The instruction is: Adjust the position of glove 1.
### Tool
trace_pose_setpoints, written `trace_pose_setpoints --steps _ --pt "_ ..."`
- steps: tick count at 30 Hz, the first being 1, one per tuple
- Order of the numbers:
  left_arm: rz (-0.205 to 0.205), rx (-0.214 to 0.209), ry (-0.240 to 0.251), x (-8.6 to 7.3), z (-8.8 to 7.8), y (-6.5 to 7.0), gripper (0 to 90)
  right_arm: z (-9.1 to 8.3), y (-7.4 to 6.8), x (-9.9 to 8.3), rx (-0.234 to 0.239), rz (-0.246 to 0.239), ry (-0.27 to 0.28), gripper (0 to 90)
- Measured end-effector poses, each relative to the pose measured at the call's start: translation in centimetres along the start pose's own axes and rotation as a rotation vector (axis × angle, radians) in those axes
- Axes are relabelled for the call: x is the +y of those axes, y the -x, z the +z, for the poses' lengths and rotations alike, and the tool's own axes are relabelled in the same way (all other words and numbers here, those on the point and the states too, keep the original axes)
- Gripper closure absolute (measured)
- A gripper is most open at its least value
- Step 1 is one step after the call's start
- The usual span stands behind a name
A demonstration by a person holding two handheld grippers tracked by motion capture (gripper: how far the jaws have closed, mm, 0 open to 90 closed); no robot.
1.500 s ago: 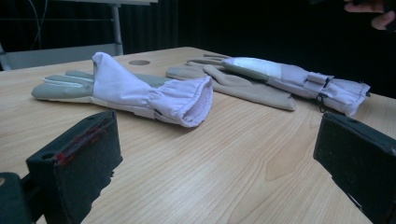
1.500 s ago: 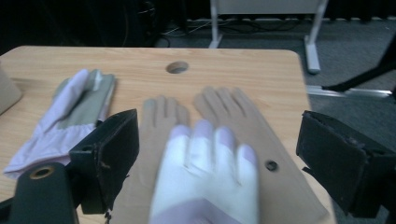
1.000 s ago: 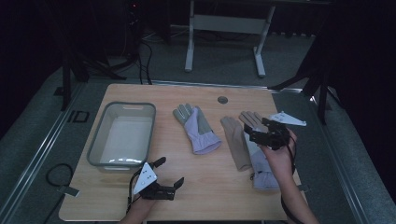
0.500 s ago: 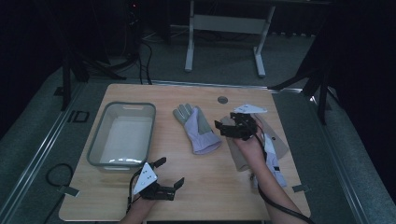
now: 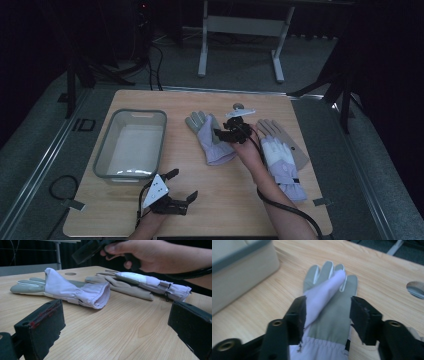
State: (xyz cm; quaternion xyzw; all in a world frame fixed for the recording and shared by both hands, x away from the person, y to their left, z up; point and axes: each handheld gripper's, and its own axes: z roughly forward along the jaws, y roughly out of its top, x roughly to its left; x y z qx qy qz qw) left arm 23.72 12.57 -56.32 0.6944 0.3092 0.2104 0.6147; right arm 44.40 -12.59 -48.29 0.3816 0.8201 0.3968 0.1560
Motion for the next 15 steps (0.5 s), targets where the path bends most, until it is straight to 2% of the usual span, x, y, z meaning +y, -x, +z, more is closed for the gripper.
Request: trace_pose_setpoints --steps 5,11,13,15 --pt "-0.005 0.000 0.001 0.0 0.0 0.0 0.7 2.0 0.5 -0.3 -0.005 0.004 -0.044 49.7" --pt "-0.005 -0.002 0.000 0.0 0.0 0.0 0.7 3.9 0.9 -0.7 -0.011 -0.014 -0.106 49.1" --pt "-0.005 -0.003 0.000 0.0 0.0 0.0 0.7 5.0 1.1 -1.3 -0.015 -0.010 -0.138 49.0" --pt "-0.006 -0.003 0.000 0.0 0.0 -0.1 0.7 5.5 1.1 -1.7 -0.017 -0.015 -0.147 48.6"
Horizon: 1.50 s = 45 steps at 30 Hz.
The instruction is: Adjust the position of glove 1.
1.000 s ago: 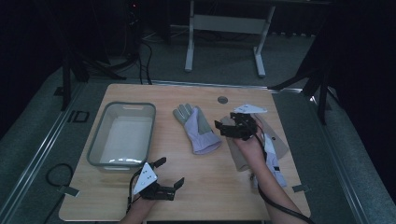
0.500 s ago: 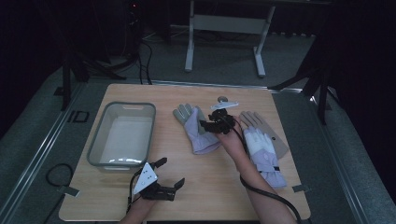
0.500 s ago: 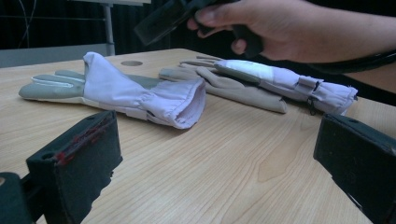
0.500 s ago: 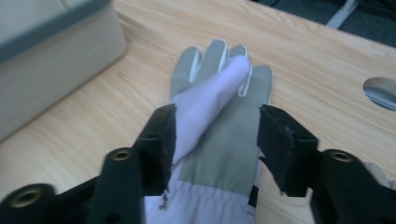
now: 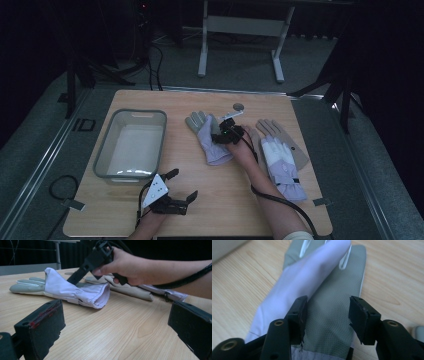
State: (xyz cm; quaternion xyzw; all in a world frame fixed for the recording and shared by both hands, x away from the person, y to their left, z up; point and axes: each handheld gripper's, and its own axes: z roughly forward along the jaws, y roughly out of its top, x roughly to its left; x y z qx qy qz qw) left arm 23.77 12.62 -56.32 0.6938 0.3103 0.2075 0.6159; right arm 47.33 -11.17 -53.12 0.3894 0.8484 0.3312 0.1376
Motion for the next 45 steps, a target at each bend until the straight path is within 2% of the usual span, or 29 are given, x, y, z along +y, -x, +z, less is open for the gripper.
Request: trace_pose_setpoints --steps 3,7,8,12,13,14,20,21,22,24,32,37,41,42,45 --pt "-0.002 0.000 -0.001 0.0 0.0 0.0 0.7 0.5 0.0 -0.4 -0.001 -0.016 -0.007 48.7" --pt "-0.002 0.000 -0.001 0.0 0.0 0.0 0.7 0.8 0.1 -0.8 0.010 -0.008 -0.002 50.9" --pt "-0.003 0.001 -0.001 0.0 0.0 0.0 0.7 0.8 0.1 -1.0 0.004 -0.025 0.006 55.7" --pt "-0.004 0.002 -0.001 0.0 0.0 0.0 0.7 0.7 0.0 -1.0 0.009 -0.027 0.003 73.1" --pt "-0.004 0.002 -0.001 0.0 0.0 0.0 0.7 0.7 0.0 -1.0 0.009 -0.027 0.003 73.1" --pt "-0.007 0.003 0.000 0.0 0.0 0.0 0.7 0.6 -0.2 -0.9 0.002 -0.027 -0.003 81.2" --pt "-0.008 0.001 -0.003 0.0 0.0 -0.1 0.7 -0.1 -0.8 -0.6 -0.015 0.015 0.005 86.4" --pt "-0.009 0.001 -0.003 0.0 0.0 -0.1 0.7 -0.3 -0.8 -0.6 -0.005 0.033 0.018 86.6" --pt "-0.008 0.001 -0.003 0.0 0.0 -0.1 0.7 -1.1 -0.9 -0.7 0.000 0.075 0.040 86.8" --pt "-0.005 0.003 -0.002 0.0 0.0 0.0 0.7 -2.1 -1.3 -0.9 -0.030 0.085 0.060 86.9" --pt "-0.002 0.007 -0.001 0.0 0.0 0.0 0.7 -7.3 -1.4 -2.0 -0.014 0.238 0.173 87.0" --pt "0.004 0.013 -0.001 0.0 0.1 0.1 0.7 -10.1 -2.5 -3.7 -0.023 0.311 0.217 86.9" --pt "0.008 0.016 -0.002 0.0 0.1 0.1 0.7 -11.0 -3.1 -4.9 -0.032 0.341 0.235 86.9" --pt "0.006 0.018 -0.002 0.0 0.1 0.1 0.7 -11.4 -3.7 -5.9 -0.036 0.367 0.237 86.9" --pt "0.004 0.018 0.000 0.0 0.1 0.1 0.7 -11.4 -4.3 -6.9 -0.041 0.383 0.225 86.9"
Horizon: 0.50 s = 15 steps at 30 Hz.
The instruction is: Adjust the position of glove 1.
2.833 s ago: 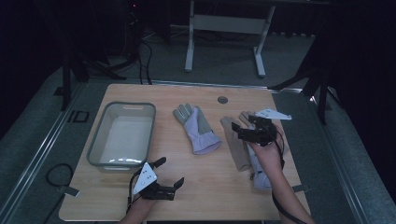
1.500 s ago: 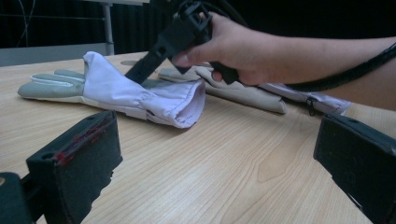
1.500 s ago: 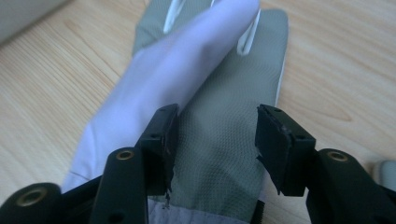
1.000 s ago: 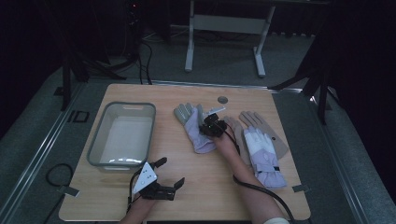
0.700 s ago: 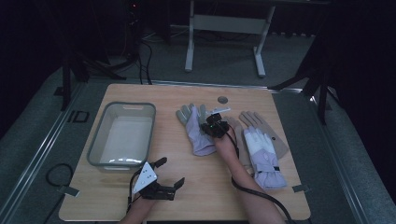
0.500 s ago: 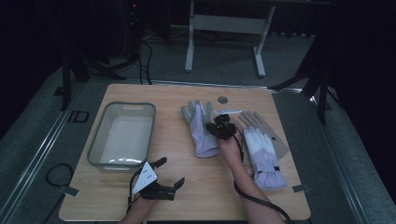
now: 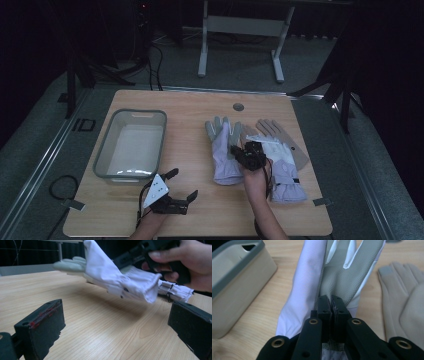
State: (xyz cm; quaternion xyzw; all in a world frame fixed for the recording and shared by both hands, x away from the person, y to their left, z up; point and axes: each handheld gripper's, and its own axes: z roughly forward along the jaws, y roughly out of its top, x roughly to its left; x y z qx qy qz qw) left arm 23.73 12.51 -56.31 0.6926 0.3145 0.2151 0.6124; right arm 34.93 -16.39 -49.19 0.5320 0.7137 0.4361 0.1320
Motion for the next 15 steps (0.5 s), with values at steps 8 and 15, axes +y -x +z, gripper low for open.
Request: trace_pose_setpoints --steps 8,15 --pt "-0.001 -0.003 0.002 0.0 0.0 0.0 0.7 0.0 0.0 -2.5 -0.024 -0.001 -0.012 86.8" --pt "-0.003 -0.006 -0.001 0.0 0.0 -0.1 0.7 1.3 0.8 -3.9 -0.045 0.040 -0.017 86.7"
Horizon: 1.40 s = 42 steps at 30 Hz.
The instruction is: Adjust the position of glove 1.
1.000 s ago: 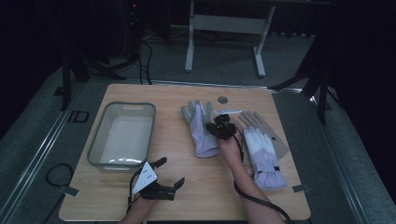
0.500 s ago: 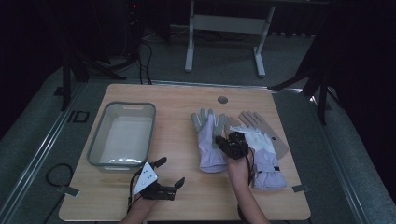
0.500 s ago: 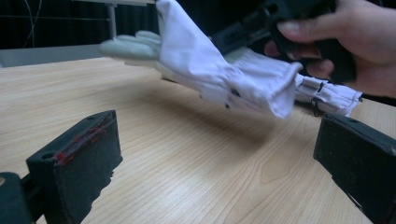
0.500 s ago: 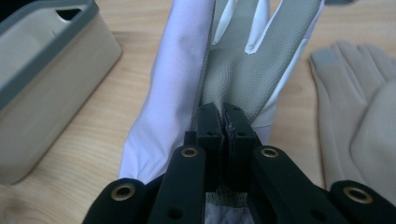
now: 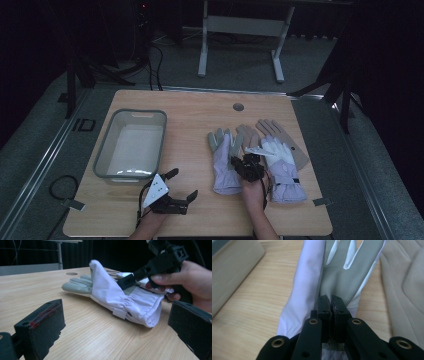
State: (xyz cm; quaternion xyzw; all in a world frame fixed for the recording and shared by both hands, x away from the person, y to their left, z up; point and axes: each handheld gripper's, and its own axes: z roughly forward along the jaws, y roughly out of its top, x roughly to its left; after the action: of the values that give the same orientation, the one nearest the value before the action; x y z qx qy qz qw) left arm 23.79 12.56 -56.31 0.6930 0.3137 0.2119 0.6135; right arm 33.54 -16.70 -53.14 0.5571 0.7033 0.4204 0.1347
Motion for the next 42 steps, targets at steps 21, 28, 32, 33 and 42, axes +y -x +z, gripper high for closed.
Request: trace_pose_setpoints --steps 21,28,32,33,42 --pt "-0.004 0.001 0.002 0.0 0.0 0.0 0.7 -1.2 0.4 1.4 0.034 -0.083 -0.009 58.9" --pt "-0.010 0.000 0.003 0.0 0.0 -0.1 0.7 -3.1 1.6 4.3 0.043 -0.187 0.007 48.7" --pt "-0.009 0.001 0.004 0.0 0.0 0.0 0.7 -4.5 3.0 5.7 0.049 -0.250 0.016 47.2" --pt "-0.009 0.001 0.004 0.0 0.0 0.0 0.7 -4.8 3.3 6.0 0.049 -0.262 0.019 47.5" --pt "-0.009 0.002 0.003 0.0 0.0 0.0 0.7 -7.7 5.8 7.0 0.039 -0.371 0.050 48.5"
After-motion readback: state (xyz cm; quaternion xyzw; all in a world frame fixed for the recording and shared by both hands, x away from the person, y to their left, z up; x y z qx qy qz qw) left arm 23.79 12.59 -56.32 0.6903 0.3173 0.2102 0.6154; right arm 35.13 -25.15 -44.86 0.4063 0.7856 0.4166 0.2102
